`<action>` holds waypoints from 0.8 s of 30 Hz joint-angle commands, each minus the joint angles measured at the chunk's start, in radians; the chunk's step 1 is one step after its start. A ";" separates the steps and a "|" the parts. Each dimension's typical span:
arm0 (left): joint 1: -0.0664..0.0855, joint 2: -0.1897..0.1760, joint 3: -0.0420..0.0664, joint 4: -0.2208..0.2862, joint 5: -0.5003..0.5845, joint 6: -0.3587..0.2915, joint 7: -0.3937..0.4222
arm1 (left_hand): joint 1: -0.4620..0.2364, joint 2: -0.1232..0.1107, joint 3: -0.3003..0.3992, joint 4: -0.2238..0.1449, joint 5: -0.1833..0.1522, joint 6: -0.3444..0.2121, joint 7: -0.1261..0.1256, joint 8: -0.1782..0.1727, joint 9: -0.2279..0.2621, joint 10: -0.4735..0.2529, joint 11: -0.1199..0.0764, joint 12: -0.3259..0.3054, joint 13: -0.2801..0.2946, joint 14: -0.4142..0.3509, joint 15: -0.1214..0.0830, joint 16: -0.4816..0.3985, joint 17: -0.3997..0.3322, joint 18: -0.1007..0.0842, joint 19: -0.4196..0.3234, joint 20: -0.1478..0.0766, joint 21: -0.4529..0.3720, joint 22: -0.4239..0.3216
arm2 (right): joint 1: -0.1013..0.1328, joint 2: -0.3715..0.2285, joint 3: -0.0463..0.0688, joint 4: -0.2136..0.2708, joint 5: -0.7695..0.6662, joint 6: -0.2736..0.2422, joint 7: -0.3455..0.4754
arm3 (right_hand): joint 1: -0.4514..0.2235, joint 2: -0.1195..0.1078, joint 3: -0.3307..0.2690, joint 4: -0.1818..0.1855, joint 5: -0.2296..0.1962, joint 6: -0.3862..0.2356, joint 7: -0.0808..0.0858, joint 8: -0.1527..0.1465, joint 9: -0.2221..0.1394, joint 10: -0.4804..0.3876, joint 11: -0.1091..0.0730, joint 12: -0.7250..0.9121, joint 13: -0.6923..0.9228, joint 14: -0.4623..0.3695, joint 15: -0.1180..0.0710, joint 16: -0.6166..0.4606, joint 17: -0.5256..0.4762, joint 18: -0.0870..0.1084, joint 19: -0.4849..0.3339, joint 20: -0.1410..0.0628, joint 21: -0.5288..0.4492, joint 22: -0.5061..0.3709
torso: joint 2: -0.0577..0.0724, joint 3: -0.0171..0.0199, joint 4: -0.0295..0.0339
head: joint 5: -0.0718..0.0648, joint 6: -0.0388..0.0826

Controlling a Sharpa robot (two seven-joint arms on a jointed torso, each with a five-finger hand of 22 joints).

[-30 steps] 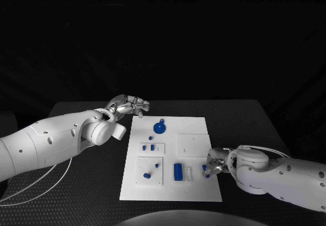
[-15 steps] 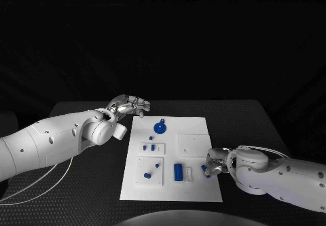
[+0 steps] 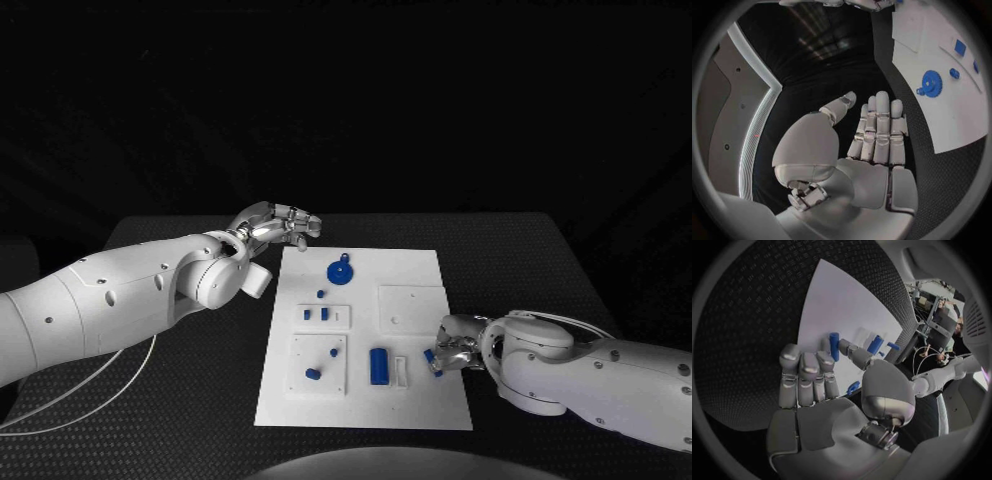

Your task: Assemble the parts on the task board

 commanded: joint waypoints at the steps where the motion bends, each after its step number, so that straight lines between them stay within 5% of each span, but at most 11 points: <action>1: 0.001 0.001 0.001 0.002 0.005 0.013 0.006 | -0.008 0.002 0.000 0.006 0.003 -0.006 0.002 0.005 -0.001 -0.006 -0.001 0.005 -0.001 0.010 0.001 -0.004 0.001 0.019 0.005 0.000 -0.005 0.001 | -0.006 -0.004 -0.004 0.013 0.120 -0.043 0.020 | 0.006 0.014 0.015 -0.020 -0.004 -0.011 0.020 0.005 0.007 0.007 -0.002 0.005 0.001 0.004 -0.004 -0.003 0.001 0.024 0.006 0.004 0.004 0.008 | -0.001 -0.0001 -0.0006 | 0.001 0.000; 24: 0.001 0.002 0.000 0.004 0.005 0.015 0.006 | -0.007 0.001 0.000 0.005 0.003 -0.006 0.002 0.006 -0.001 -0.006 -0.001 0.006 -0.001 0.010 0.000 -0.004 0.002 0.019 0.006 0.000 -0.006 0.002 | -0.006 0.021 0.003 0.032 0.275 -0.078 0.042 | -0.024 -0.006 -0.041 -0.019 -0.029 -0.002 0.015 0.008 0.001 0.010 -0.007 0.003 -0.002 0.004 -0.011 -0.004 0.001 0.024 0.012 0.000 0.002 0.004 | 0.000 -0.0007 0.0003 | 0.002 -0.001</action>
